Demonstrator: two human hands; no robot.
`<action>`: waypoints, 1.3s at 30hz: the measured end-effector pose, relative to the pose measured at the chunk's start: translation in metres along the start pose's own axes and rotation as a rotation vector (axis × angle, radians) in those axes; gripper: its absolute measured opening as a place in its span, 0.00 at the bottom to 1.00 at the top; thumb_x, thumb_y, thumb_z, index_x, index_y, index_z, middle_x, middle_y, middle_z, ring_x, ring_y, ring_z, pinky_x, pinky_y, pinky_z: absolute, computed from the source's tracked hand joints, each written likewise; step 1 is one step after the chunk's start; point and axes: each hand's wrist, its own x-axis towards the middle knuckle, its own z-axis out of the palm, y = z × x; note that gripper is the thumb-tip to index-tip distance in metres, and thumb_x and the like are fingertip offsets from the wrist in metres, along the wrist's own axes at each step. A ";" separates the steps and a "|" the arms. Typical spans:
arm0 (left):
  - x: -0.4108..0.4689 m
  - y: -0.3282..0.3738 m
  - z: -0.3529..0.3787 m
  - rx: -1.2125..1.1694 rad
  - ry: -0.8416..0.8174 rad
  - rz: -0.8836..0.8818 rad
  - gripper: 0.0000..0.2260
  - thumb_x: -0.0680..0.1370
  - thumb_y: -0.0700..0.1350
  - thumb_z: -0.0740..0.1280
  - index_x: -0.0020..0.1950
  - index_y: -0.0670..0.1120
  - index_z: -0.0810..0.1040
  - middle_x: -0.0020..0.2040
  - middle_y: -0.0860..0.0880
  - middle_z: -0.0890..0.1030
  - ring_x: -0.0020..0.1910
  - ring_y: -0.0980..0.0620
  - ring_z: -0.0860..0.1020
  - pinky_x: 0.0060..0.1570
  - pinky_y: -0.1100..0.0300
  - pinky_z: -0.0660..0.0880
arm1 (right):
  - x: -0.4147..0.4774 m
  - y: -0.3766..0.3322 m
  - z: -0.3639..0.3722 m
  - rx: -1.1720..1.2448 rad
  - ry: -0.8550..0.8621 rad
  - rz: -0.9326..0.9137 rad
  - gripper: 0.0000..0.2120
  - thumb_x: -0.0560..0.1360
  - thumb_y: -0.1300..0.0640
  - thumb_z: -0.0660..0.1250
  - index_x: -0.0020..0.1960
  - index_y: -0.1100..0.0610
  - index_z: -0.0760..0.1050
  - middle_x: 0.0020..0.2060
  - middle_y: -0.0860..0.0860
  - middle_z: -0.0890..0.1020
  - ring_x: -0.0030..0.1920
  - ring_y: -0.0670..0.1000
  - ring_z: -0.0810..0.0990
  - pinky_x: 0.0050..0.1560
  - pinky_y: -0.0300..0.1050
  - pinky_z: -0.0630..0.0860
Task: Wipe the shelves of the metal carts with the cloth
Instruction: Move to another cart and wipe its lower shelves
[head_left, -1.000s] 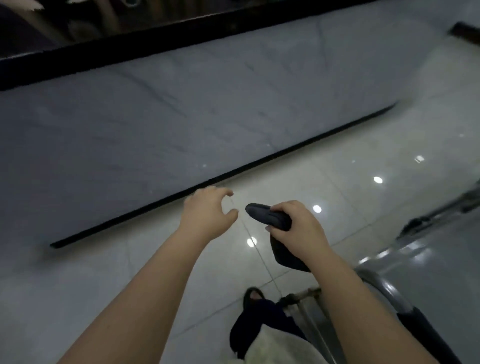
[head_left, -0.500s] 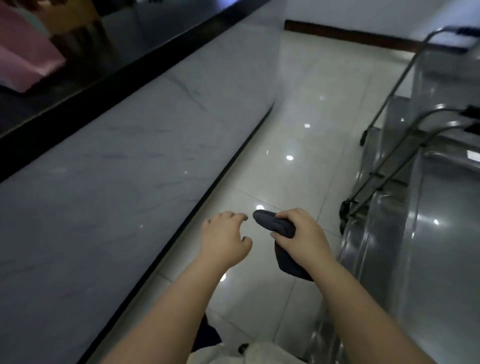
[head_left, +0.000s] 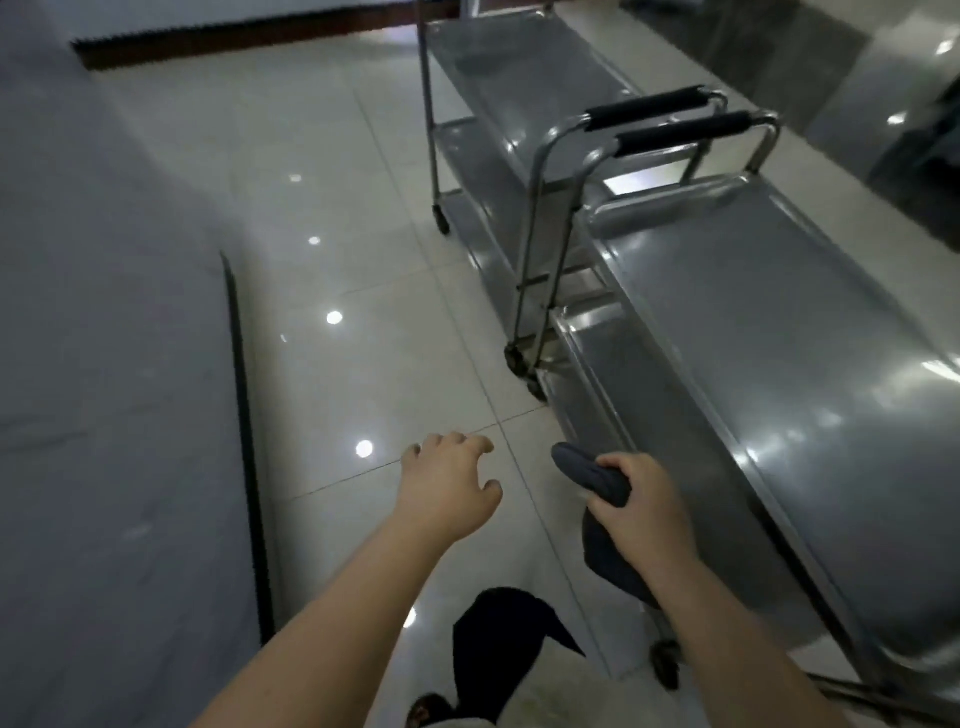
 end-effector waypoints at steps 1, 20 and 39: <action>0.016 0.001 -0.002 0.005 -0.030 0.046 0.23 0.75 0.58 0.61 0.70 0.56 0.68 0.67 0.52 0.72 0.66 0.49 0.68 0.65 0.50 0.62 | 0.004 0.002 0.003 0.007 0.018 0.051 0.13 0.71 0.54 0.73 0.54 0.49 0.76 0.48 0.45 0.76 0.48 0.47 0.77 0.48 0.42 0.71; 0.279 0.028 0.023 0.245 -0.283 0.610 0.29 0.76 0.57 0.61 0.75 0.53 0.59 0.70 0.50 0.69 0.68 0.46 0.67 0.67 0.47 0.61 | 0.139 0.015 0.098 0.129 0.382 0.468 0.15 0.75 0.55 0.70 0.61 0.53 0.75 0.56 0.49 0.73 0.56 0.49 0.73 0.58 0.45 0.72; 0.460 0.088 0.538 0.338 -0.306 1.170 0.23 0.76 0.53 0.63 0.71 0.50 0.69 0.71 0.46 0.69 0.70 0.42 0.65 0.67 0.48 0.58 | 0.133 0.470 0.326 -0.093 0.703 0.701 0.12 0.78 0.59 0.65 0.61 0.57 0.75 0.57 0.55 0.74 0.58 0.57 0.74 0.63 0.47 0.68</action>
